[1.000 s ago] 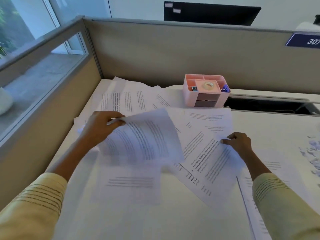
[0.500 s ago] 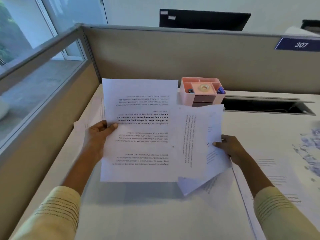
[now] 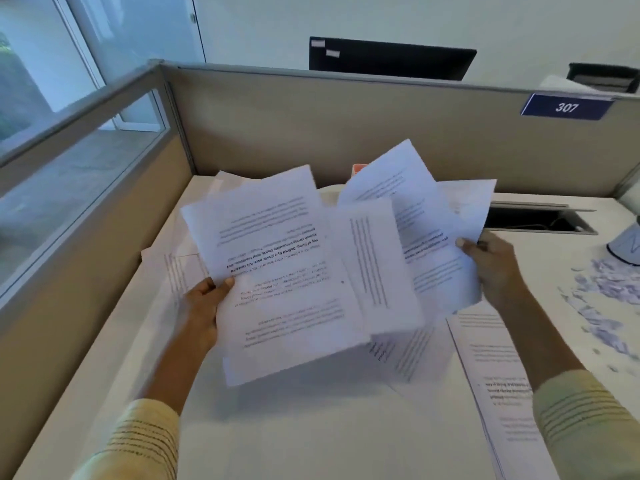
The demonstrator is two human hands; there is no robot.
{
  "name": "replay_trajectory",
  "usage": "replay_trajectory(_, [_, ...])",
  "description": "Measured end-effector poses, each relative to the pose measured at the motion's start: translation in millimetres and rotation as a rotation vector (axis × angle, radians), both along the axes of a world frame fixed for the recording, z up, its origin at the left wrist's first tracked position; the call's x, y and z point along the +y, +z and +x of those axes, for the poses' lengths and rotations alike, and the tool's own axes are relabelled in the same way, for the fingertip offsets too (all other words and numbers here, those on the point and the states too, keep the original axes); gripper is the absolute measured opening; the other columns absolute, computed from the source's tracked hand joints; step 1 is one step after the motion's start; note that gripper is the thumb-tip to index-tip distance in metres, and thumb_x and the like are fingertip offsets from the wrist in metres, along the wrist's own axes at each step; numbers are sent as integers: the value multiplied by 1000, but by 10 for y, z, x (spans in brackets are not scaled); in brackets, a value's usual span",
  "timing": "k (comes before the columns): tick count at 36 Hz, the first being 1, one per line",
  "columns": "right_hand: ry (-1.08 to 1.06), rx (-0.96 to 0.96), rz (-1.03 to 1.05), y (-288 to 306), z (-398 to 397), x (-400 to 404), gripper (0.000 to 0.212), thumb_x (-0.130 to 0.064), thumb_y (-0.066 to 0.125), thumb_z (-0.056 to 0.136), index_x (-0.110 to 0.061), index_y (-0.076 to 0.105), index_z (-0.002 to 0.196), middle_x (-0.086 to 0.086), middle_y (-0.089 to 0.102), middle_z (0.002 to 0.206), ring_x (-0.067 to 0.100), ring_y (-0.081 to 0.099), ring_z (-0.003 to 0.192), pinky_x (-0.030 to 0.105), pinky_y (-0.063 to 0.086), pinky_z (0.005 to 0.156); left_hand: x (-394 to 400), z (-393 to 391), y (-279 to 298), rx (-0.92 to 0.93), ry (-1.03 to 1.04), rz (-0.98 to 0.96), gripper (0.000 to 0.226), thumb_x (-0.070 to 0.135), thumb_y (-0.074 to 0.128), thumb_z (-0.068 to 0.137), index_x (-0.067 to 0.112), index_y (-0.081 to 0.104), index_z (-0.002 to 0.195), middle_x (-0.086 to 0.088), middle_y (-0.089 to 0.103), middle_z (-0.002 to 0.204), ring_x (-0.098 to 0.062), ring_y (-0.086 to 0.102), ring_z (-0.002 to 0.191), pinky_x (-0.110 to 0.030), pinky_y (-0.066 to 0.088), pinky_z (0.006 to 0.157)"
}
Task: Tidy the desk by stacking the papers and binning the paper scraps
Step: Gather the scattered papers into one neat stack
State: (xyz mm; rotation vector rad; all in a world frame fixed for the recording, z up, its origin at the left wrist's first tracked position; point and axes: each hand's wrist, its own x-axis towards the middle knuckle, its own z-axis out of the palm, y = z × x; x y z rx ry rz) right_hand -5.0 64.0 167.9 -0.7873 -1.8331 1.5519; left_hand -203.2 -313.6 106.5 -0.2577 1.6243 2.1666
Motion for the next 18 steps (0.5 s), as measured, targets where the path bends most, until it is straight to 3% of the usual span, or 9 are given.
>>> replay_trajectory(2, [19, 93, -163, -120, 1, -223, 73, -55, 85, 46, -16, 66, 105, -6, 74, 91, 15, 70, 82, 31, 59, 70, 39, 65, -100, -77, 36, 48, 9, 5, 63, 89, 9, 67, 95, -7, 71, 96, -18, 69, 79, -30, 60, 65])
replay_trajectory(5, [51, 195, -341, -371, -62, -542, 91, -56, 88, 37, -14, 64, 114, -5, 74, 100, 14, 70, 89, 27, 57, 67, 128, 211, -231, -154, 73, 142, 13, 3, 61, 89, 7, 66, 101, -9, 70, 105, -20, 67, 90, -33, 59, 73])
replay_trajectory(8, [43, 252, -521, -532, -170, -824, 66, -37, 83, 55, -14, 63, 113, 1, 73, 103, 22, 67, 97, 32, 58, 74, 244, 396, -301, -206, 110, 170, 12, 1, 61, 89, 7, 65, 99, -10, 69, 104, -22, 65, 91, -36, 58, 77])
replay_trajectory(10, [60, 262, -589, -580, -221, -983, 37, -18, 69, 77, -13, 63, 113, 4, 72, 104, 23, 66, 98, 32, 58, 74, 313, 510, -324, -229, 126, 176, 11, 1, 59, 90, 8, 64, 97, -9, 68, 100, -23, 65, 88, -32, 60, 69])
replay_trajectory(12, [66, 231, -608, -602, -249, -1092, 26, -11, 57, 90, -12, 62, 116, 4, 72, 105, 22, 67, 97, 33, 57, 75, 347, 601, -344, -241, 132, 155, 9, 2, 59, 91, 8, 64, 95, -9, 68, 97, -22, 64, 85, -28, 59, 61])
replay_trajectory(15, [9, 173, -655, -677, -269, -1172, 37, -31, 55, 93, -11, 60, 124, 9, 68, 115, 27, 63, 107, 40, 53, 83, 329, 689, -410, -223, 132, 70, 6, 4, 61, 90, 9, 63, 92, -10, 67, 94, -24, 64, 84, -28, 57, 58])
replay_trajectory(18, [-22, 96, -741, -776, -263, -1184, 73, -69, 43, 76, -19, 58, 126, 6, 67, 118, 26, 61, 111, 42, 51, 90, 274, 722, -510, -176, 116, -85, 5, 3, 65, 88, 8, 63, 89, -15, 67, 96, -31, 63, 88, -38, 55, 72])
